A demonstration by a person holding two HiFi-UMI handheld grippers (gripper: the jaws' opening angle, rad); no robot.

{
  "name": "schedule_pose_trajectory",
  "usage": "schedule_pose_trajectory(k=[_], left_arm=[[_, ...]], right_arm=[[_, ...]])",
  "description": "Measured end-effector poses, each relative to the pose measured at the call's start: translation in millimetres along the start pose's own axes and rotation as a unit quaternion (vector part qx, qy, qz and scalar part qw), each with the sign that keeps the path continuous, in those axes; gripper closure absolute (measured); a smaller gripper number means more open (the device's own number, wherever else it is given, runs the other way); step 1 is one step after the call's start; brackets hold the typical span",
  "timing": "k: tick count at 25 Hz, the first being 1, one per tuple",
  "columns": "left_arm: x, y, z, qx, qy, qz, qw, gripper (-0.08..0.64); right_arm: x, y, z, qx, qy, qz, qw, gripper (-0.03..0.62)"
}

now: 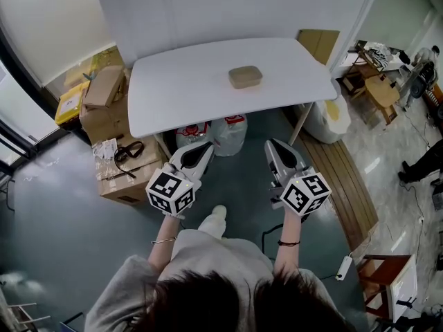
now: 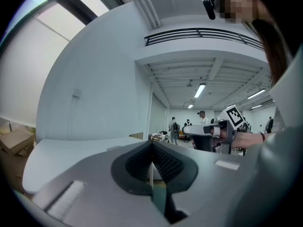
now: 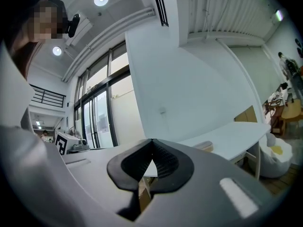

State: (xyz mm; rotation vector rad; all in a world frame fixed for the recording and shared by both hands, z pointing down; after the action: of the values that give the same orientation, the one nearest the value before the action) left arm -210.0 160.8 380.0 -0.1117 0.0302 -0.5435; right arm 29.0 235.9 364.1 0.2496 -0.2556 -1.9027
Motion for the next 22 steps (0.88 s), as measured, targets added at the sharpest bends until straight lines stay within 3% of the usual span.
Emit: schedule_pose_trajectory(k=[22], left_arm=[[87.0,-69.5,-3.3,-0.016,0.000,0.023,0.9996,0.569]], right_arm=[[83.3,59.0,-9.3,0.014,-0.007,0.008,1.000,0.580]])
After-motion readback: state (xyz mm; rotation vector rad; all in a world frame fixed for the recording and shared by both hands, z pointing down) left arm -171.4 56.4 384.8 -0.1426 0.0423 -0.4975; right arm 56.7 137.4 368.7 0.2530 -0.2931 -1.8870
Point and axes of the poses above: the fingertips, and each gripper's own axes: x forward along the fingers, y to its right, z out of its underside, the point moved 8 cm from there along -x, backward along the fingers, and after that the axes turned 2 degrees about y, right-handed, at the moved point
